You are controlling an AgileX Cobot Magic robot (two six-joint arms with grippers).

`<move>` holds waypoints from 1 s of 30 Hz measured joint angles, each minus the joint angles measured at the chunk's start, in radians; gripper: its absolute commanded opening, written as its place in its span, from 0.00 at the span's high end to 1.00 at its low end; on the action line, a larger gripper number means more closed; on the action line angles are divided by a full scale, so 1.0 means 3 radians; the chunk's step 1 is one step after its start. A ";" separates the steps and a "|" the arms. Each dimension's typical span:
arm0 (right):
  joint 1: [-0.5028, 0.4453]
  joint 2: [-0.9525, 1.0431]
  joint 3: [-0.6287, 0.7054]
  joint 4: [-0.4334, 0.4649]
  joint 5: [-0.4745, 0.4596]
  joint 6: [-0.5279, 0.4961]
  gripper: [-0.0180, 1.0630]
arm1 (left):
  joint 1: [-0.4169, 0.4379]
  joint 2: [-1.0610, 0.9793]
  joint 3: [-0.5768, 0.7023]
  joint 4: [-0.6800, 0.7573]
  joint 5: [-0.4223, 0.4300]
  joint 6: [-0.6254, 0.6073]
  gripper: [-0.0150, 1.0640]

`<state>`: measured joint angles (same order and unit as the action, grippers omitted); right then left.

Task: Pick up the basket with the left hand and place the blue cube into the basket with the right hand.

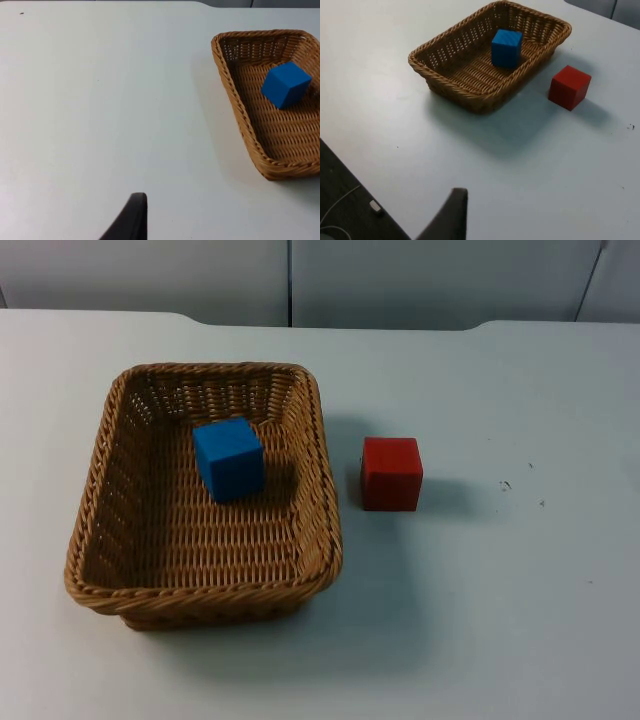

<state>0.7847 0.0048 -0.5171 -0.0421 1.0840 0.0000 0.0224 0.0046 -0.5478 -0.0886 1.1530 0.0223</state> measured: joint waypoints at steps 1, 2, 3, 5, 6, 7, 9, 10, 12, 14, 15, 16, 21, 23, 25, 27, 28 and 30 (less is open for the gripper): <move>0.0000 0.0000 0.0000 0.0000 0.0000 0.0000 0.01 | 0.0000 0.0000 0.0000 0.0000 0.0000 0.0000 0.01; 0.0000 0.0000 0.0000 0.0000 0.0000 0.0000 0.01 | 0.0000 0.0000 0.0000 0.0000 0.0000 0.0000 0.01; 0.0000 0.0000 0.0000 0.0000 0.0000 0.0000 0.01 | 0.0000 0.0000 0.0000 0.0000 0.0000 0.0000 0.01; 0.0000 0.0000 0.0000 0.0000 0.0000 0.0000 0.01 | 0.0000 0.0000 0.0000 0.0000 0.0000 0.0000 0.01; -0.0009 0.0000 0.0000 0.0000 0.0000 0.0000 0.01 | 0.0000 0.0000 0.0000 0.0000 0.0000 0.0000 0.01; -0.0041 0.0000 0.0000 0.0000 0.0000 0.0000 0.01 | 0.0000 0.0000 0.0000 0.0000 0.0000 0.0000 0.01; -0.0100 0.0000 0.0000 0.0000 0.0000 0.0000 0.01 | 0.0000 0.0000 0.0000 0.0000 0.0000 0.0000 0.01; -0.0168 0.0000 0.0000 0.0000 0.0000 0.0000 0.01 | 0.0000 0.0000 0.0000 0.0000 0.0000 0.0000 0.01; -0.0395 0.0000 0.0000 0.0000 0.0000 0.0000 0.01 | 0.0000 0.0000 0.0000 0.0000 0.0000 0.0000 0.01; -0.0577 0.0000 0.0000 0.0000 0.0000 0.0000 0.01 | 0.0000 0.0000 0.0000 0.0000 0.0000 0.0000 0.01; -0.0722 0.0000 0.0000 0.0000 0.0000 0.0000 0.01 | 0.0000 0.0000 0.0000 0.0000 0.0000 0.0000 0.01; -0.0874 0.0000 0.0000 0.0000 0.0000 0.0000 0.01 | 0.0000 0.0000 0.0000 0.0000 0.0000 0.0000 0.01; -0.1463 0.0000 0.0000 0.0000 0.0000 0.0000 0.01 | 0.0000 0.0000 0.0000 0.0000 0.0000 0.0000 0.01; -0.1575 0.0000 0.0000 0.0000 0.0000 0.0000 0.01 | 0.0000 0.0000 0.0000 0.0000 0.0000 0.0000 0.01; -0.1866 0.0000 0.0000 0.0000 0.0000 0.0000 0.01 | 0.0000 0.0000 0.0000 0.0000 0.0000 0.0000 0.01; -0.1948 0.0000 0.0000 0.0000 0.0000 0.0000 0.01 | 0.0000 0.0000 0.0000 0.0000 0.0000 0.0000 0.01; -0.2035 0.0000 0.0000 0.0000 0.0000 0.0000 0.01 | 0.0000 0.0000 0.0000 0.0000 0.0000 0.0000 0.01; -0.2165 0.0000 0.0000 0.0000 0.0000 0.0000 0.01 | 0.0000 0.0000 0.0000 0.0000 0.0000 0.0000 0.01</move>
<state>0.1352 0.0048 -0.5171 -0.0421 1.0840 0.0000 0.0224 0.0046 -0.5478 -0.0886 1.1530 0.0223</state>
